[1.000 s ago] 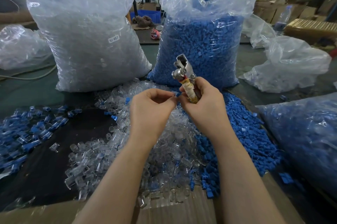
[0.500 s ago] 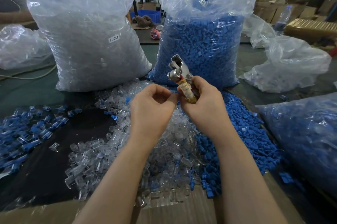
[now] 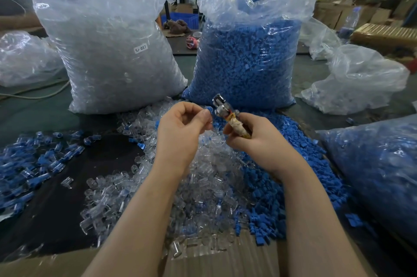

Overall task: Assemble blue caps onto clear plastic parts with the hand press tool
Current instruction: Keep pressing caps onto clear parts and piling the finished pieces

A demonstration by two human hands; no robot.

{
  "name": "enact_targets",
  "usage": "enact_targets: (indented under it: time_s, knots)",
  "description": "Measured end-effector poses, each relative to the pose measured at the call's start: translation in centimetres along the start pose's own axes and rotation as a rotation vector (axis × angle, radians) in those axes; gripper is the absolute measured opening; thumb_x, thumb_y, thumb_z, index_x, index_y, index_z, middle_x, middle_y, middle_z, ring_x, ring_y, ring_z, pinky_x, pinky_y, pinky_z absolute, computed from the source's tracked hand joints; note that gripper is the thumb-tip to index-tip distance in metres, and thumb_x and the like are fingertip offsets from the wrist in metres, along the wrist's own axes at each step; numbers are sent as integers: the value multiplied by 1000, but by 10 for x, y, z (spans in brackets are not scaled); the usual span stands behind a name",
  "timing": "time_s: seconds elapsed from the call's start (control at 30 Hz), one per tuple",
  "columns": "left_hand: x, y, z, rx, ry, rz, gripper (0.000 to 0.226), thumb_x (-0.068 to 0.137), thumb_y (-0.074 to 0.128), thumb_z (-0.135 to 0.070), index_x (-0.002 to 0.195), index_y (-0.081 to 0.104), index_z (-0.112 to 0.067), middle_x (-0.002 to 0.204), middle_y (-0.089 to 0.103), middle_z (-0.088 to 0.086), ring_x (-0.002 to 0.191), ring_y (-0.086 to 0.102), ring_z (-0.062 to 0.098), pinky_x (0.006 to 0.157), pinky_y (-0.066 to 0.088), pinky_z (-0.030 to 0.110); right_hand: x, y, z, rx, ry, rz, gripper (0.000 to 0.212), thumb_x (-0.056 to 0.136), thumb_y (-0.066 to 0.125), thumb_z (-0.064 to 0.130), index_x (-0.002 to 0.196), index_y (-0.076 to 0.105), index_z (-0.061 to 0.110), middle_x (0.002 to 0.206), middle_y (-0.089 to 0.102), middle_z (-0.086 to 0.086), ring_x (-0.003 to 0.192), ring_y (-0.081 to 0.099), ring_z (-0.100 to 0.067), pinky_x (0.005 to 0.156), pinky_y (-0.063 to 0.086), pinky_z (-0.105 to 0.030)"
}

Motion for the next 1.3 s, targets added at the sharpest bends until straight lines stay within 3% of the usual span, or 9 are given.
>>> enact_targets:
  time_s: [0.07,0.17,0.33,0.53,0.63,0.9,1.03,1.17,1.3]
  knots:
    - [0,-1,0,-6,1,-3,13,91,64,-2,80,63,-9,68,68,-2,63,66,6,63,51,14,0,3,-2,6,9,24,9,83,66,12,89,65,19,74,64,8,72,58,-18,80,51,-49]
    - [1,-2,2,-2,-7,-15,13,90,66,-3,79,63,-11,65,69,-4,63,67,7,64,52,16,1,1,2,31,-28,-48,7,82,67,20,87,65,15,80,66,-7,74,60,-26,77,52,-48]
    - [-1,0,4,129,11,-35,13,88,70,-9,77,64,-14,67,70,-1,66,67,10,66,55,19,3,-7,15,106,-128,-247,9,87,70,19,81,64,24,71,65,10,64,56,-2,59,47,-18]
    - [-3,2,-1,283,55,-32,15,87,72,-11,74,64,-17,68,70,0,69,67,16,67,54,26,4,-2,21,19,-146,-282,6,86,70,23,88,66,19,76,68,6,74,64,-13,71,55,-44]
    - [-3,2,-1,344,56,-26,13,87,72,-13,77,65,-18,69,70,-2,69,67,12,68,55,25,3,-2,22,-17,-149,-280,9,84,68,26,89,65,19,76,67,4,73,63,-19,70,54,-50]
    - [-4,2,1,326,44,-17,14,88,70,-14,77,64,-19,68,70,-2,68,67,10,66,54,21,3,-2,21,-31,-136,-237,8,85,67,25,91,65,20,78,69,4,75,64,-19,72,55,-49]
    - [0,-1,3,174,17,-16,10,89,68,-7,80,65,-10,67,69,-3,63,65,5,66,54,16,1,0,12,3,-85,-120,3,86,66,22,88,64,21,75,65,2,68,58,-21,69,52,-45]
    - [2,-4,4,53,-16,-15,10,90,65,-3,81,64,-6,65,68,-4,61,65,4,62,52,14,0,4,2,2,-17,-8,7,85,69,18,90,66,21,78,66,3,73,60,-20,77,52,-48]
    - [3,-6,6,75,-24,-35,11,89,67,-5,79,64,-9,64,68,-5,62,65,6,65,54,18,3,-2,5,36,-55,-137,4,85,68,19,84,64,18,73,64,3,66,56,-15,68,51,-40]
Point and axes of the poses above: each hand's wrist, its own x-axis towards the middle knuckle, its own y-axis out of the palm, z = x × y, the point moved 8 cm from there along x, towards the middle knuckle
